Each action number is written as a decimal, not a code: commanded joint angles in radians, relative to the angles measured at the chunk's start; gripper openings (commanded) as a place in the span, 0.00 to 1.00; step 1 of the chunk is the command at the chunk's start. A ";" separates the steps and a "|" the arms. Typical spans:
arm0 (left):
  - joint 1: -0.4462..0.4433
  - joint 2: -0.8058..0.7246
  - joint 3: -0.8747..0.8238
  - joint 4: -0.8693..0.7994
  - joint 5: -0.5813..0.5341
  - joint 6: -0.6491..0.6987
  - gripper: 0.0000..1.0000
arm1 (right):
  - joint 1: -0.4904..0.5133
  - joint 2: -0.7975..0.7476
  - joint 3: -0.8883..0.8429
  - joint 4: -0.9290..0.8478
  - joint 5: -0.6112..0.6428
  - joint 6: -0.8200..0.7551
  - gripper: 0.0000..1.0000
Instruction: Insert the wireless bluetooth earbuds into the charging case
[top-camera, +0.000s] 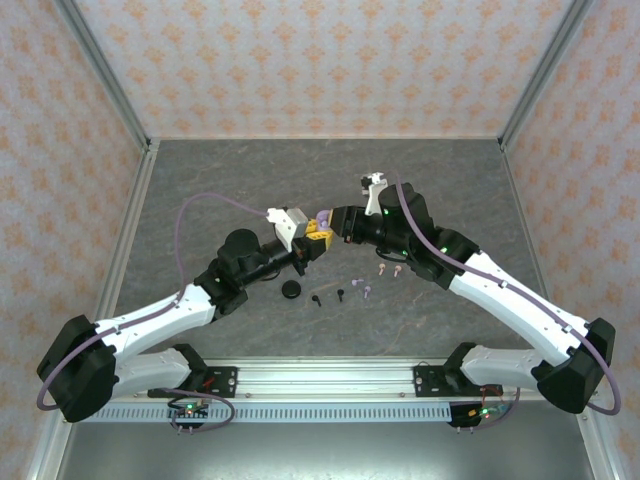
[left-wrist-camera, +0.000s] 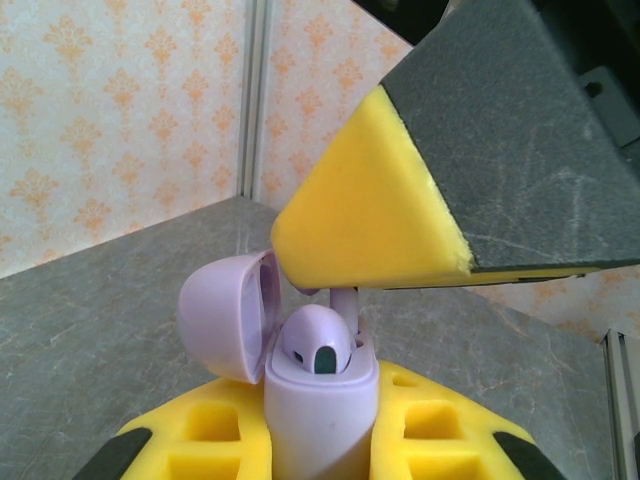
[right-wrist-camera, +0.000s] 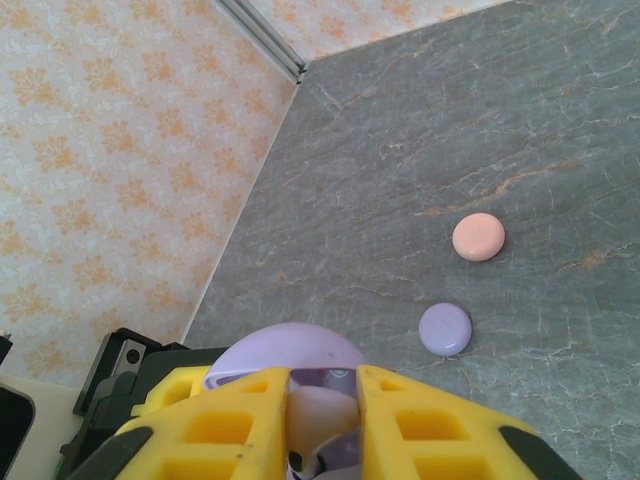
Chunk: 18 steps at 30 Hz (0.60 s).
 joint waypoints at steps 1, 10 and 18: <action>-0.007 -0.015 0.025 0.035 -0.014 0.015 0.00 | 0.008 -0.022 0.020 -0.024 -0.019 -0.027 0.27; -0.006 -0.032 0.012 0.066 0.009 -0.007 0.00 | -0.011 -0.089 0.098 -0.101 0.035 -0.146 0.57; -0.006 -0.068 0.018 0.078 0.081 -0.021 0.00 | -0.164 -0.116 0.040 -0.036 -0.304 -0.175 0.92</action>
